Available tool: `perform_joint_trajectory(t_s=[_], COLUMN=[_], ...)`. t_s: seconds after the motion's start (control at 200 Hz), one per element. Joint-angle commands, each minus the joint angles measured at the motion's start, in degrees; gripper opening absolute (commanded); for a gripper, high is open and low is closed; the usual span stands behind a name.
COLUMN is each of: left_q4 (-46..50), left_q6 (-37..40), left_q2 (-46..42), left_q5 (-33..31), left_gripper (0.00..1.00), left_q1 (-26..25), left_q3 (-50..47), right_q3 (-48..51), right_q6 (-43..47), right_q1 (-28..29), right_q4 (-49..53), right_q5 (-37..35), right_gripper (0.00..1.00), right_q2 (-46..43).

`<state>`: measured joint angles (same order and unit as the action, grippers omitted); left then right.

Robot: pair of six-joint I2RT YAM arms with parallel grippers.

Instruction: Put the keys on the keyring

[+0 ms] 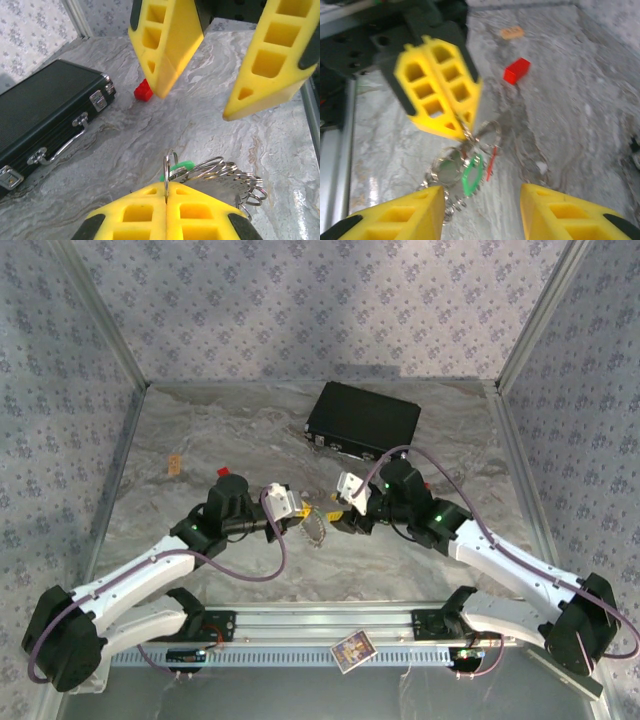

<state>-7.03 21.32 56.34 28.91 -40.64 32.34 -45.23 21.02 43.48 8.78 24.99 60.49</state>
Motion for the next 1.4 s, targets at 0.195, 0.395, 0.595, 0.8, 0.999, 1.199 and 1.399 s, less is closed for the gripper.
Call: perform_joint_trajectory(t_s=[0.195, 0.395, 0.595, 0.8, 0.999, 1.199, 1.399], left_q4=[-5.81, -5.65, -5.52, -5.83, -9.64, -9.28, -9.63], left_q6=[3.37, 3.45, 3.73, 3.66, 1.41, 1.69, 1.19], left_q2=[-1.32, -1.13, -1.14, -1.14, -1.14, -1.58, -1.45], left_q5=[6.22, 7.17, 7.75, 8.31, 10.34, 9.35, 9.67], left_gripper=[0.0, 0.0, 0.0, 0.0, 0.0, 0.0, 0.0], left_q1=[-0.44, -0.49, -0.41, -0.42, -0.74, -1.02, -1.1], left_q3=[-1.99, -1.97, -1.68, -1.79, -2.52, -2.69, -3.4], right_q3=[-1.52, -2.22, -2.49, -2.36, -2.23, -1.09, 1.26], right_q6=[2.51, 2.59, 2.71, 3.89, 4.23, 3.53, 4.96], right_q1=[0.45, 1.11, 1.21, 1.06, 1.25, 1.84, 1.7], right_q4=[-0.29, -0.12, -0.11, 1.09, 1.81, -0.49, -3.08], right_q5=[5.22, 5.55, 6.04, 5.28, 5.38, 4.73, 4.59], right_gripper=[0.37, 0.29, 0.15, 0.01, 0.0, 0.14, 0.27], right_q2=[3.6, 5.21, 5.69, 5.69, 7.82, 5.81, 2.75])
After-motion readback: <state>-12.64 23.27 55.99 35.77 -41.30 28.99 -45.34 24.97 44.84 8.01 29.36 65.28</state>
